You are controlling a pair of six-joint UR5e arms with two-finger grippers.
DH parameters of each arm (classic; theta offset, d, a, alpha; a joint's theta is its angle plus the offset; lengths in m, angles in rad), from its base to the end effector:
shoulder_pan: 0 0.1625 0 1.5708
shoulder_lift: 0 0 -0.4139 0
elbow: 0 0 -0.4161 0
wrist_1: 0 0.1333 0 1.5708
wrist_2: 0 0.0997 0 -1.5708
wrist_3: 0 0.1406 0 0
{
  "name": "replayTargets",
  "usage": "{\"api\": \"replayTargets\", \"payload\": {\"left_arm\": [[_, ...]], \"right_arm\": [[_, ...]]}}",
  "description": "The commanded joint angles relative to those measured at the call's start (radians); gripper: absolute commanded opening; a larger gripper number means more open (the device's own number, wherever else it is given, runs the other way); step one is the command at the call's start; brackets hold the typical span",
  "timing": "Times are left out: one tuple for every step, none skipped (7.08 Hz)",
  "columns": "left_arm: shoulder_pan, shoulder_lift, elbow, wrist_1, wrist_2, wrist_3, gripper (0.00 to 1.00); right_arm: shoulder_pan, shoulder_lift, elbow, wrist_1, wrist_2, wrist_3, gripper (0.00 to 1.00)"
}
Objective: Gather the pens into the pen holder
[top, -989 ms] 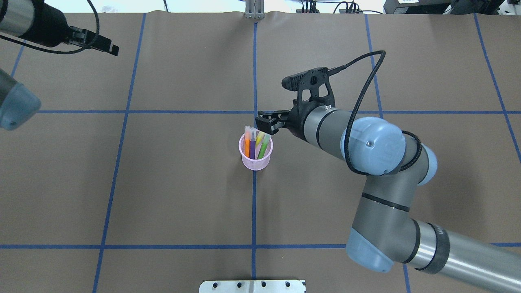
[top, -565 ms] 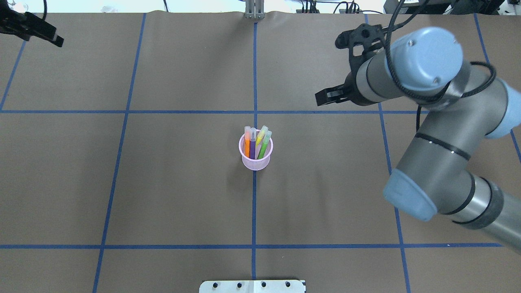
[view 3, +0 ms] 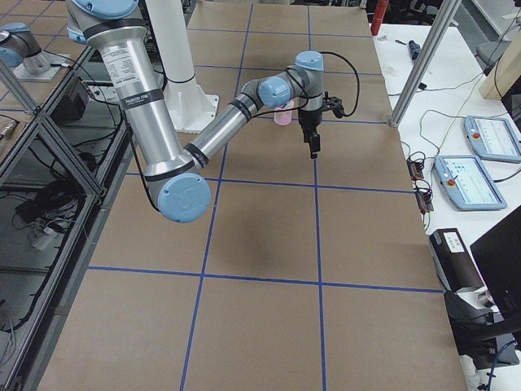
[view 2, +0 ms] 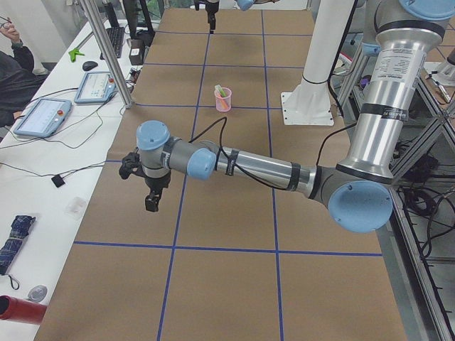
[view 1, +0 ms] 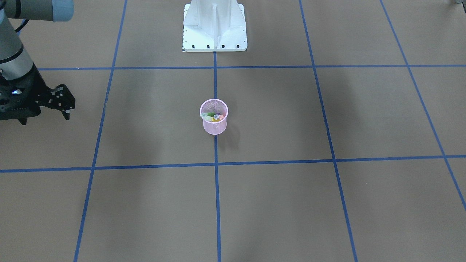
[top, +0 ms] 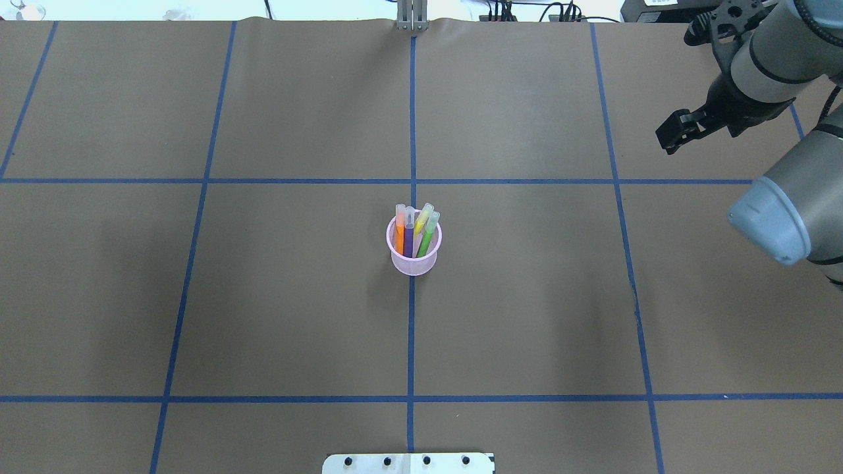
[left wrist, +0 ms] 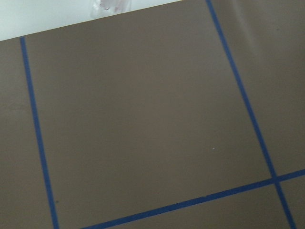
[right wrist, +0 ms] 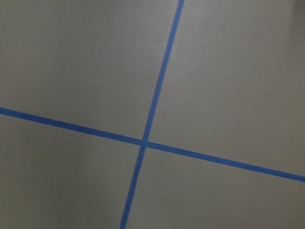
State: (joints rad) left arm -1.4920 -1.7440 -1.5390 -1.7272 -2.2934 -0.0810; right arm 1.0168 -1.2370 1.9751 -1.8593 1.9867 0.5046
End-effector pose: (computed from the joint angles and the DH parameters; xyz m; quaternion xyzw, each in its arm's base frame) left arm 0.0078 -0.6108 0.5831 0.1104 0.3595 0.0514 0.9251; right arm -0.2449 -0.5412 0.3461 0.0866 -0.2838 -0.0696 0.9524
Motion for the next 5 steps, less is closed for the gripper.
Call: {"api": "replayTargets", "payload": {"left_arm": [[-0.036, 0.092, 0.084, -0.171, 0.008, 0.130, 1.00], [-0.039, 0.121, 0.101, -0.192, 0.009, 0.135, 1.00], [-0.039, 0.142, 0.089, -0.186, 0.009, 0.132, 1.00], [-0.040, 0.144, 0.086, -0.181, 0.009, 0.130, 1.00], [-0.040, 0.141, 0.077, -0.161, 0.008, 0.122, 1.00]], "right_arm": [[0.023, -0.120, -0.013, -0.001, -0.002, -0.012, 1.00], [0.087, -0.148, -0.028, 0.006, 0.007, -0.012, 1.00], [0.144, -0.159, -0.057, 0.015, 0.012, -0.030, 1.00], [0.191, -0.159, -0.091, 0.022, 0.020, -0.073, 1.00], [0.268, -0.156, -0.161, 0.047, 0.085, -0.203, 1.00]]}}
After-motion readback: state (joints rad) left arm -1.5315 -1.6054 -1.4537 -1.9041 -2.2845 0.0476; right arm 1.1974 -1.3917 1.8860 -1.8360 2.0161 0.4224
